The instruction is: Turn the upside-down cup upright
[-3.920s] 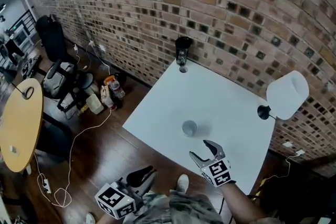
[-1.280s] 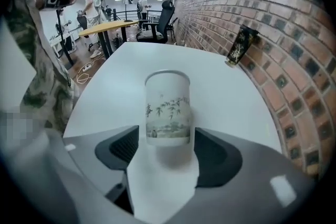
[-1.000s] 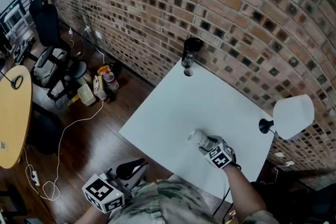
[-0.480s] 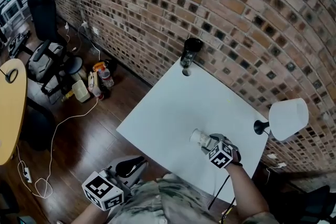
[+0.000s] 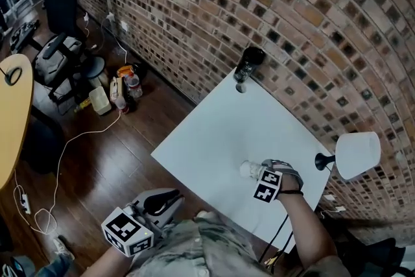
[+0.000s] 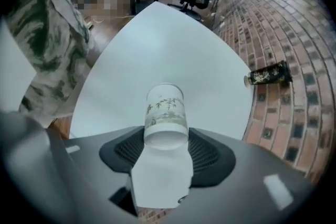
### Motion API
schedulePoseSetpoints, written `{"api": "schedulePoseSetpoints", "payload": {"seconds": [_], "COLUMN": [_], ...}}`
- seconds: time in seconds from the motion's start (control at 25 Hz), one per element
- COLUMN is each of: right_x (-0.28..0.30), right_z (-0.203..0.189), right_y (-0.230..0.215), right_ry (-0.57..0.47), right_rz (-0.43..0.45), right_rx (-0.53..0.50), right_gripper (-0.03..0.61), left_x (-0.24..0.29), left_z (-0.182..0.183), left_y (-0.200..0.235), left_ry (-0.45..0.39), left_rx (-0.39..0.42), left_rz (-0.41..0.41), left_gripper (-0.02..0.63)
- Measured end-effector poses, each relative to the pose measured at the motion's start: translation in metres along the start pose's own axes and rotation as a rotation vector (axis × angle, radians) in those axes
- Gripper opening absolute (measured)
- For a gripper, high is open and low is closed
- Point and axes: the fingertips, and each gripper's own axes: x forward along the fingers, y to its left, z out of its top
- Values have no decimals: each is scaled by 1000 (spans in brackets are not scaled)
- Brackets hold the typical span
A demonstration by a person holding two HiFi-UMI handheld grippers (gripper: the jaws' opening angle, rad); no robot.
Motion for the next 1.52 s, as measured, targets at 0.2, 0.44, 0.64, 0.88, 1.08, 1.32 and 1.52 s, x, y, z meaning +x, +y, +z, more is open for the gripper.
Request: {"api": "schedulePoseSetpoints", "payload": {"seconds": [0.2, 0.44, 0.64, 0.88, 1.08, 1.32, 1.52], "right_x": [4, 3, 0, 5, -11, -62, -101], "right_z": [20, 48, 57, 58, 57, 36, 18], "right_y": [1, 5, 7, 5, -2, 12, 78], "right_ry": [69, 86, 42, -24, -102, -291, -462], "right_rz": [55, 128, 164, 161, 92, -39, -5], "right_rx": [-59, -74, 12, 99, 250, 591, 820], "right_gripper": [259, 259, 261, 319, 360, 368, 343], "left_x": [-14, -28, -44, -54, -62, -50, -41], "left_z": [-1, 0, 3, -3, -8, -25, -22], "left_y": [16, 26, 33, 43, 50, 49, 19], "left_ry": [-8, -6, 3, 35, 72, 139, 153], "left_rx": [-6, -22, -17, -19, -11, 14, 104], "left_rz": [0, 5, -5, -26, -72, -180, -209], "left_gripper": [63, 63, 63, 63, 63, 63, 63]}}
